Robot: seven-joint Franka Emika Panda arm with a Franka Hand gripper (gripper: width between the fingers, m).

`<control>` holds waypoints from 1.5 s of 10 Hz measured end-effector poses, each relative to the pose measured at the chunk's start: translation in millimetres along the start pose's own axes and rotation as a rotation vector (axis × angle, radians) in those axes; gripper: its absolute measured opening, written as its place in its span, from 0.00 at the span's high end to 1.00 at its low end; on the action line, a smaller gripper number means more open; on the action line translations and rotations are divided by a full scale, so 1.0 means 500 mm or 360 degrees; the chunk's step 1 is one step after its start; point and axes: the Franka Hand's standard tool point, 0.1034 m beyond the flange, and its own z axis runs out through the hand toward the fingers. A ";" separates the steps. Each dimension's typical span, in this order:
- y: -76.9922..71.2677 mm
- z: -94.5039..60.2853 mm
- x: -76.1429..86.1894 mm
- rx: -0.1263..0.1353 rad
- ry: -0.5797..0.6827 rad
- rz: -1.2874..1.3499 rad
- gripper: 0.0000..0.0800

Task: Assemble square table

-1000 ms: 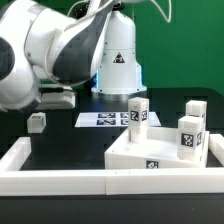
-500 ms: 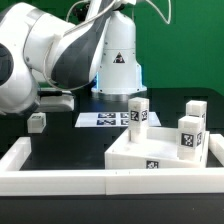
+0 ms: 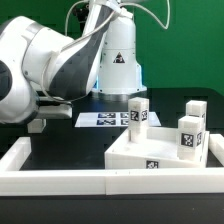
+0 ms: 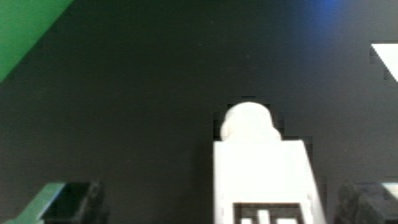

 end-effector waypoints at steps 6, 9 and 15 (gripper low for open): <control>-0.010 0.002 0.011 -0.0009 0.0006 -0.0016 0.52; -0.011 0.002 0.011 -0.0010 0.0005 -0.0018 0.64; -0.025 -0.043 -0.041 0.0046 -0.0007 -0.0041 0.64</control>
Offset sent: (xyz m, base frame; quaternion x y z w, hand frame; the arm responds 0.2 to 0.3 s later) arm 0.0020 0.0053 -0.0038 0.0017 0.0111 0.0064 0.9999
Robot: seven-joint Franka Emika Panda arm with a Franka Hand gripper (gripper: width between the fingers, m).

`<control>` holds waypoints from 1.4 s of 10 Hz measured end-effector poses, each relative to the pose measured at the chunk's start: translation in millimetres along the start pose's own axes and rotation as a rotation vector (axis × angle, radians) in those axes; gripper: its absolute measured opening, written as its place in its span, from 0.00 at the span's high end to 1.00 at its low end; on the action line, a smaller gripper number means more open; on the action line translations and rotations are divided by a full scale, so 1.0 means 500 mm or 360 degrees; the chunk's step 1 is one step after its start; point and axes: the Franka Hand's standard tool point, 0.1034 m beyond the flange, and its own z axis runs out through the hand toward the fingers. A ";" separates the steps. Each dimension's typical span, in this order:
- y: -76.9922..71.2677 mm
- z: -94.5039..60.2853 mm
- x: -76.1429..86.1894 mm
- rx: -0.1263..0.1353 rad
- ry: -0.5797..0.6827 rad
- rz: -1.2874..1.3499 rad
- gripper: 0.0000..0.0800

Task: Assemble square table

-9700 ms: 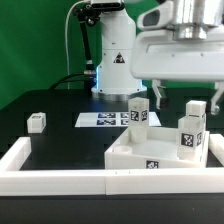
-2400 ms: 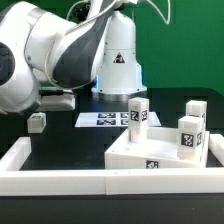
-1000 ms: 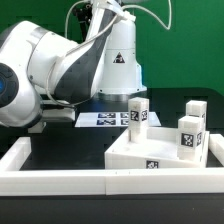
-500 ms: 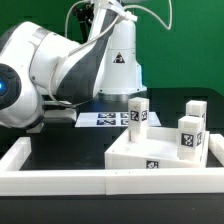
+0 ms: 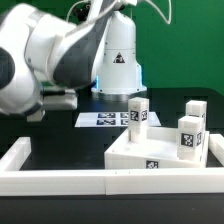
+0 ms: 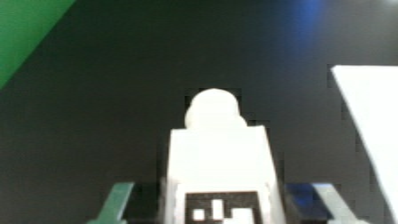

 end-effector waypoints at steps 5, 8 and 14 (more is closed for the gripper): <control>-0.040 -0.109 -0.106 0.0096 0.0031 -0.0014 0.64; -0.035 -0.118 -0.087 0.0077 0.0147 -0.0019 0.64; -0.050 -0.240 -0.096 0.0011 0.0570 -0.0061 0.64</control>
Offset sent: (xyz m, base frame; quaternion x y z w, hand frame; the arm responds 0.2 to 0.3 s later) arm 0.0250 0.0030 0.0813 0.0122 -0.0206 0.0028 0.9997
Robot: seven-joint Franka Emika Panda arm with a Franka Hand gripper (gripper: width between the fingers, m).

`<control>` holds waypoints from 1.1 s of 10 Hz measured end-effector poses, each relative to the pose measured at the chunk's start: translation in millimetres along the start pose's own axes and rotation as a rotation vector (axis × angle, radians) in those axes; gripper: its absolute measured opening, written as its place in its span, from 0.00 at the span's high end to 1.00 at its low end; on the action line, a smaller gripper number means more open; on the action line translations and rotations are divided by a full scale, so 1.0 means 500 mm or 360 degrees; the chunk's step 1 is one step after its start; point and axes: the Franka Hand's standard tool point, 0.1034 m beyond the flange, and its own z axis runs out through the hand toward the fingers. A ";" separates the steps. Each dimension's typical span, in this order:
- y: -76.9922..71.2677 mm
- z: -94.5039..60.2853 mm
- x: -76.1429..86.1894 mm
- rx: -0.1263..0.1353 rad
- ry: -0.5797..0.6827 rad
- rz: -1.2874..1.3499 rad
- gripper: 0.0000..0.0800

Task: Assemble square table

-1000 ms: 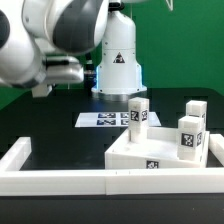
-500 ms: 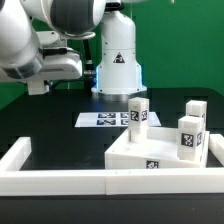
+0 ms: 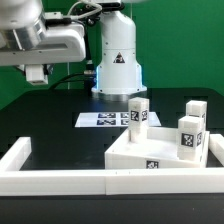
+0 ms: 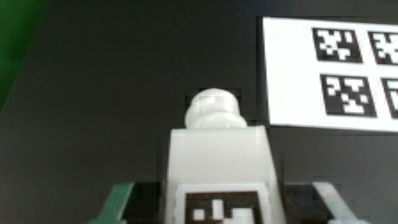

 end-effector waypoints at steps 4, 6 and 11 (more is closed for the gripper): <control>0.009 -0.014 0.020 -0.0033 0.0407 -0.0017 0.64; 0.001 -0.023 0.032 -0.0019 0.0653 0.0017 0.64; -0.120 -0.107 0.131 0.0034 0.1165 0.0271 0.64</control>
Offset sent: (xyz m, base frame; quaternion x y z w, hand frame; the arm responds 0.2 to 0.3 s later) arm 0.0000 0.0000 0.0000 0.0000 0.1296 0.0000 0.9916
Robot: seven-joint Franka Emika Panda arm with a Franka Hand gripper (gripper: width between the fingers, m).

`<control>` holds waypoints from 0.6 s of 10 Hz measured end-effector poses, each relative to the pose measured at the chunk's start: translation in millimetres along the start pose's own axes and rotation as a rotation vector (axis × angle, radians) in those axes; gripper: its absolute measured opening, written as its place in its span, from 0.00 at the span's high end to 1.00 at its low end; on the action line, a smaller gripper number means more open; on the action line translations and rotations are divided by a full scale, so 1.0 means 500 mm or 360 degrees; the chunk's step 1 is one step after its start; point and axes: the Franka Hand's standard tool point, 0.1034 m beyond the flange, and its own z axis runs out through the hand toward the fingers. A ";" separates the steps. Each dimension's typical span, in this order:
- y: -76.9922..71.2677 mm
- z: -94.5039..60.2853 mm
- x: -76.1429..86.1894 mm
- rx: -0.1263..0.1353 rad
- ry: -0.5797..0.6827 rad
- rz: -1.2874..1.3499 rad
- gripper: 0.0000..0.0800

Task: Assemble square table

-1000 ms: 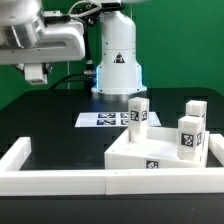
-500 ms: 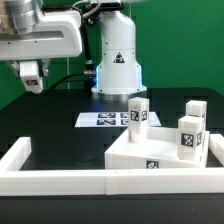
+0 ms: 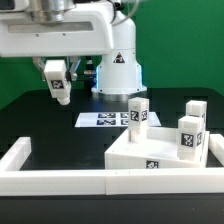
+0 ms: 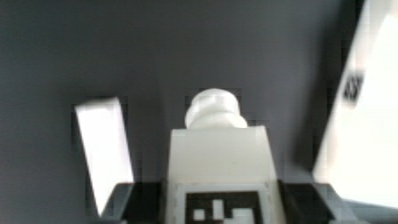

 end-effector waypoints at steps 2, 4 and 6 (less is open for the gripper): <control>0.004 0.011 -0.001 -0.0054 0.0187 -0.0016 0.64; 0.027 0.006 0.011 -0.0151 0.0446 -0.0043 0.64; 0.027 0.012 0.003 -0.0177 0.0512 -0.0012 0.64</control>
Offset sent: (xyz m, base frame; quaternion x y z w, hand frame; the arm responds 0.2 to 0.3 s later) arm 0.0000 0.0000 0.0000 0.0000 0.1938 0.0000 0.9810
